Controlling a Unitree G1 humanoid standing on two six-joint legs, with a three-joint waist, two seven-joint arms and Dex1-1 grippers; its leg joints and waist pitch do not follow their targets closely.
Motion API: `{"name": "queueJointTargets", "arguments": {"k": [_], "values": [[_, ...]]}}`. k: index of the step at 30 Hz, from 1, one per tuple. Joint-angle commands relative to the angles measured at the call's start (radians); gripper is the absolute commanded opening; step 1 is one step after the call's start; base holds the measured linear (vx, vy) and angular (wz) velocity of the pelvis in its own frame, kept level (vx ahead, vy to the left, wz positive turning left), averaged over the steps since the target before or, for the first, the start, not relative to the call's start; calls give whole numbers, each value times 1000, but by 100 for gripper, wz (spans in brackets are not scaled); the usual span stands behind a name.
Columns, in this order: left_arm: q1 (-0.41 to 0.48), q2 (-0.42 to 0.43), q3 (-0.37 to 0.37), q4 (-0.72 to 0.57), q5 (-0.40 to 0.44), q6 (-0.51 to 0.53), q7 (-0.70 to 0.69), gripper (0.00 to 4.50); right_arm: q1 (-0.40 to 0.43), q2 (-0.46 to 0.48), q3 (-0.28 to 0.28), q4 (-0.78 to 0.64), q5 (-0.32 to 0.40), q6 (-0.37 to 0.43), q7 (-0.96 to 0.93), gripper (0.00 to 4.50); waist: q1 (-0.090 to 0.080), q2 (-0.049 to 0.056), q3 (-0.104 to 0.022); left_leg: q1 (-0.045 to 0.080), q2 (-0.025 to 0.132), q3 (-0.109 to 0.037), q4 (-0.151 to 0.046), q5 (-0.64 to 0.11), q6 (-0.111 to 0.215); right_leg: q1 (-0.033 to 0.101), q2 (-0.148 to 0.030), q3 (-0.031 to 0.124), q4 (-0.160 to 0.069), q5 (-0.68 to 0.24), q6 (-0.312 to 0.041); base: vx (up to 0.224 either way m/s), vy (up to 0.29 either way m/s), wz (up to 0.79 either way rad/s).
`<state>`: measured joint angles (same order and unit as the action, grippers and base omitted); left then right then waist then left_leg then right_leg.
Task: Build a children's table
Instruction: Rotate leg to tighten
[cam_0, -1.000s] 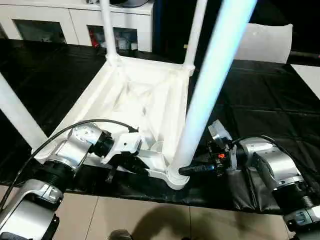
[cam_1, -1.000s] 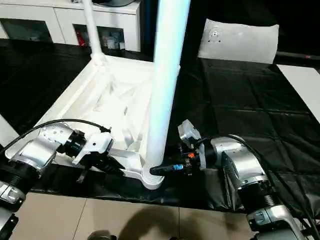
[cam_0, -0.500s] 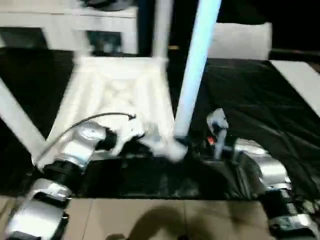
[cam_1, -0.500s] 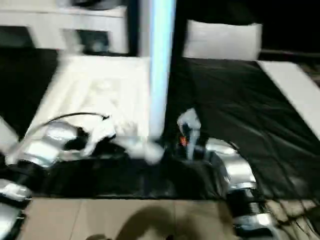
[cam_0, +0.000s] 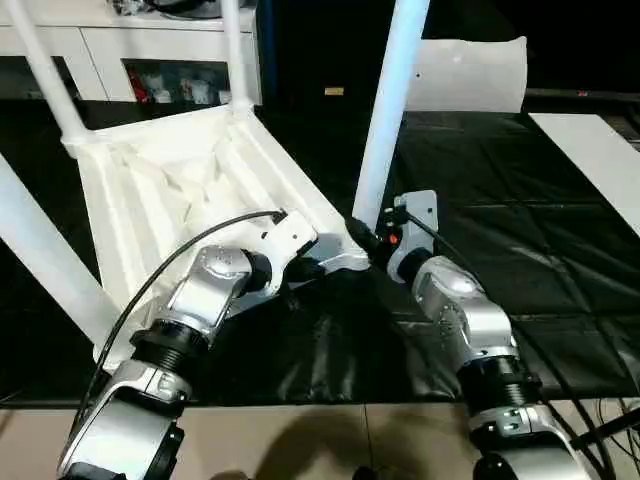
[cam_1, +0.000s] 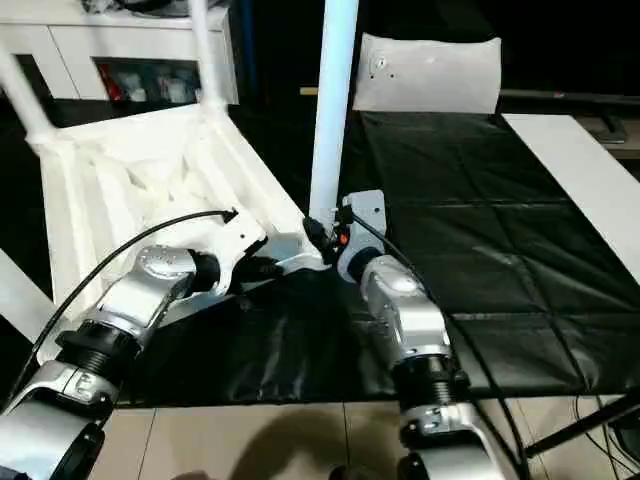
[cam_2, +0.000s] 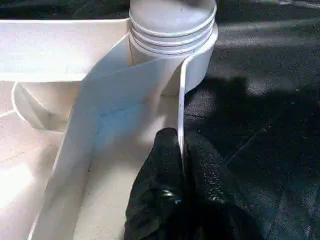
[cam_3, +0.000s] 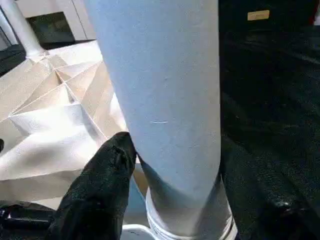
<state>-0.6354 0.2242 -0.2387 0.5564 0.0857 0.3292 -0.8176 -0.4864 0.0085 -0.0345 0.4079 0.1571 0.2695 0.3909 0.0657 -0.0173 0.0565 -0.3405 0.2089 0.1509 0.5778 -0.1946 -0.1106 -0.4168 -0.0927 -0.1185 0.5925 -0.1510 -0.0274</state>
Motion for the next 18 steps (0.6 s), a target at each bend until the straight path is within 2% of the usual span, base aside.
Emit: {"name": "queueJointTargets", "arguments": {"k": [1, 4, 8, 9, 10, 13, 18], "values": [[-12, -27, -11, -52, -2, -37, 16, 0, 25, 43, 90, -7, 25, 12, 87, 307, 8, 3, -70, -16, 7, 11, -62, -130, 50, 71, -51, 54, -70, -271, -139, 0, 0, 0], [6, 6, -18, -66, -5, -51, -27, 0, 49, -9, 78, -47, 47, -10, 153, 344, 13, 7, -72, -15, 9, 11, -62, -121, 58, 74, -50, 54, -65, -229, -157, 0, 0, 0], [24, 56, -46, -62, -16, -140, -132, 0, 77, -104, 60, -94, 82, -7, 283, 378, 18, 6, -71, -14, 10, 12, -62, -122, 73, 75, -49, 55, -64, -212, -164, 0, 0, 0], [30, 65, -49, -61, -22, -145, -154, 0, 83, -131, 62, -100, 83, -16, 321, 378, 22, 4, -70, -14, 11, 12, -62, -131, 74, 75, -51, 55, -66, -224, -163, 0, 0, 0], [36, 82, -57, -59, -25, -164, -190, 0, 92, -173, 67, -106, 87, -28, 384, 394, 26, 7, -68, -13, 11, 13, -62, -141, 70, 74, -51, 55, -69, -246, -161, 0, 0, 0], [41, 105, -71, -54, -26, -197, -241, 0, 99, -218, 73, -110, 95, -39, 460, 418, 29, 4, -66, -14, 11, 13, -63, -161, 67, 73, -52, 54, -74, -298, -146, 0, 0, 0], [42, 165, -91, -43, -61, -284, -408, 0, 97, -332, 109, -91, 115, -82, 678, 418, 37, 5, -66, -11, 14, 12, -63, -171, 69, 72, -53, 55, -73, -309, -149, 0, 0, 0]]}}
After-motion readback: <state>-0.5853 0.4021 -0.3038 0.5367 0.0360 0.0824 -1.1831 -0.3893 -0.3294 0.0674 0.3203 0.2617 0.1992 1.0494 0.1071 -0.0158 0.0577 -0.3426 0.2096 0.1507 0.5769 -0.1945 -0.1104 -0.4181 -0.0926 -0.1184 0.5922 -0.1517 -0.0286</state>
